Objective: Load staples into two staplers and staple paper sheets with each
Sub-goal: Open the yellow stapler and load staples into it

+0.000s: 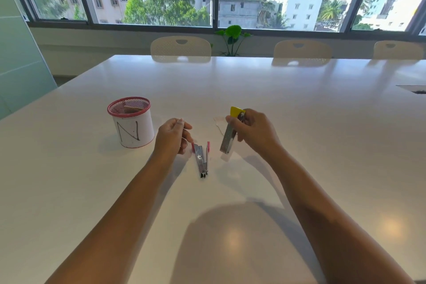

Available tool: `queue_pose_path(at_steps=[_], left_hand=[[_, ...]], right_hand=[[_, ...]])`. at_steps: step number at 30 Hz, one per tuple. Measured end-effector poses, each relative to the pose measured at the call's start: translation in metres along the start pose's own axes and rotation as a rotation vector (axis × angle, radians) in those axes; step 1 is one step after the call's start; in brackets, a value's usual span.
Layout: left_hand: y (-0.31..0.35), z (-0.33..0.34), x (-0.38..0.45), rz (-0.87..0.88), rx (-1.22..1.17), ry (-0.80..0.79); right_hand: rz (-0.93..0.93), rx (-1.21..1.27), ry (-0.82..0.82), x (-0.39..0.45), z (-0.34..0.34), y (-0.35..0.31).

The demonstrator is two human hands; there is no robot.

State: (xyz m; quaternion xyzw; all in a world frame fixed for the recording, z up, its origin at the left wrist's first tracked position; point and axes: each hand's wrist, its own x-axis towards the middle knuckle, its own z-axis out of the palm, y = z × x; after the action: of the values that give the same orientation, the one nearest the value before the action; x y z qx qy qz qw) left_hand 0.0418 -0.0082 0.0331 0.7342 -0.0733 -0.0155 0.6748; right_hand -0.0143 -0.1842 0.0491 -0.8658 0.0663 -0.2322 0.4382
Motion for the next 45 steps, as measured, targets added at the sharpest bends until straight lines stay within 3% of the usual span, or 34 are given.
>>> queue_pose_path(at_steps=[6,12,17,22,31,40,45], left_hand=[[0.000,-0.001,0.001,-0.015,0.001,0.008],[-0.002,0.000,0.001,-0.022,0.003,0.011],[-0.001,0.000,0.000,-0.021,0.008,0.004],[0.000,-0.001,-0.001,-0.016,0.017,0.002],[-0.001,0.001,-0.002,-0.013,0.015,-0.003],[-0.005,0.003,-0.001,0.038,0.084,0.000],[-0.007,0.002,0.001,0.105,0.135,0.024]], right_hand=[[0.031,-0.026,0.011,0.001,-0.007,0.001],[0.146,-0.043,-0.150,0.006,-0.009,0.011],[0.127,-0.006,-0.239,0.010,-0.005,0.018],[0.080,0.046,-0.151,0.010,-0.008,0.017],[0.104,-0.226,-0.074,0.008,-0.015,0.013],[0.121,-0.766,-0.293,-0.003,0.019,0.022],[0.180,-0.812,-0.326,0.001,0.019,0.026]])
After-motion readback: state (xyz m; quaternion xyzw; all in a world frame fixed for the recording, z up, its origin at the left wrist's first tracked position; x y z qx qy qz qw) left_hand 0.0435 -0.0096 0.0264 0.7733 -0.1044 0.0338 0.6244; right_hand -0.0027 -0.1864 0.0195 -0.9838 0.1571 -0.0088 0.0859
